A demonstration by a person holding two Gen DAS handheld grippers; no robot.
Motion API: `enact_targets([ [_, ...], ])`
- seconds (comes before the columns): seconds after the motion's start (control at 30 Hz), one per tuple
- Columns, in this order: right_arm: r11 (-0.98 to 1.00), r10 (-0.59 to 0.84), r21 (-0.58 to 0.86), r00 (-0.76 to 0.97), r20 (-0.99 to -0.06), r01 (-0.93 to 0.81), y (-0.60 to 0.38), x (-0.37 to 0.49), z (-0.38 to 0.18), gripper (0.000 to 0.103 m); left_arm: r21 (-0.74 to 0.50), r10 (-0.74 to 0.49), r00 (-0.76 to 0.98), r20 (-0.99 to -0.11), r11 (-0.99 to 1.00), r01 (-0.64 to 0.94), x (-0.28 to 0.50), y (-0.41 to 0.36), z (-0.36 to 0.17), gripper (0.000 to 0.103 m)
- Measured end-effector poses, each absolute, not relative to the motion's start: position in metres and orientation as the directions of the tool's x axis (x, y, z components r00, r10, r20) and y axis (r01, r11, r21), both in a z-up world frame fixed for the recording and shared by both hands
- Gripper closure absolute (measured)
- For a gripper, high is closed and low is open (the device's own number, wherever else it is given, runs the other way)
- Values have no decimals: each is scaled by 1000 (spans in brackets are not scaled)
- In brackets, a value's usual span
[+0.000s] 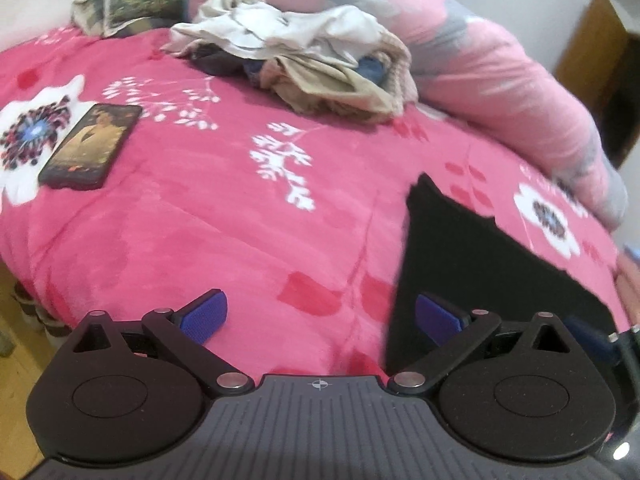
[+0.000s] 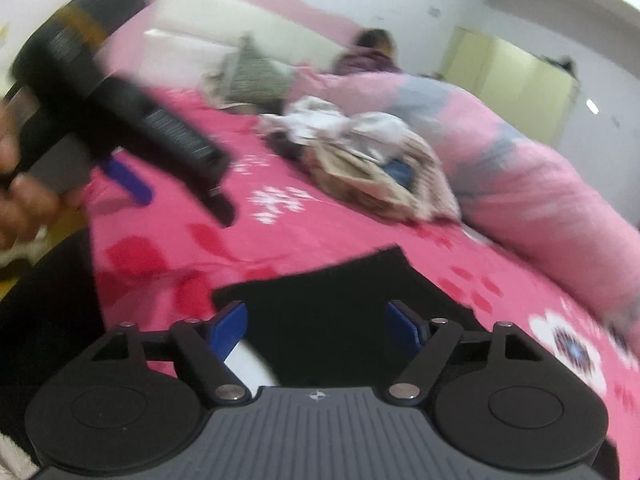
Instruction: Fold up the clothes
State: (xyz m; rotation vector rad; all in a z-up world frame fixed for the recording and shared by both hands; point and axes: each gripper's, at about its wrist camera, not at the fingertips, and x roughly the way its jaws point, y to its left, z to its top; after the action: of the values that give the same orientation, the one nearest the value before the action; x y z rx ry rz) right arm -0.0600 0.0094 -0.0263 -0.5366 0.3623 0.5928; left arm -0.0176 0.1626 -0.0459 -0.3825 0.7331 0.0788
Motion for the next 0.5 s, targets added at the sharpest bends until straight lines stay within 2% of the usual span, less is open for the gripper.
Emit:
enact_targets([
  [0.17, 590, 431, -496, 768, -474, -637, 42, -65, -41, 51, -373, -69, 766, -639, 899, -229, -22, 181, -44, 9],
  [0.27, 541, 414, -566, 783, -465, -622, 50, -67, -46, 63, -413, -105, 776, -622, 886, -210, -24, 186, -45, 20],
  [0.4, 500, 403, -602, 783, -474, -622, 45, -68, -48, 69, -466, -161, 784, -600, 867, -179, -23, 191, -48, 28],
  [0.5, 431, 407, -629, 762, -504, -647, 45, -69, -54, 69, -500, -196, 788, -583, 852, -158, -20, 194, -51, 34],
])
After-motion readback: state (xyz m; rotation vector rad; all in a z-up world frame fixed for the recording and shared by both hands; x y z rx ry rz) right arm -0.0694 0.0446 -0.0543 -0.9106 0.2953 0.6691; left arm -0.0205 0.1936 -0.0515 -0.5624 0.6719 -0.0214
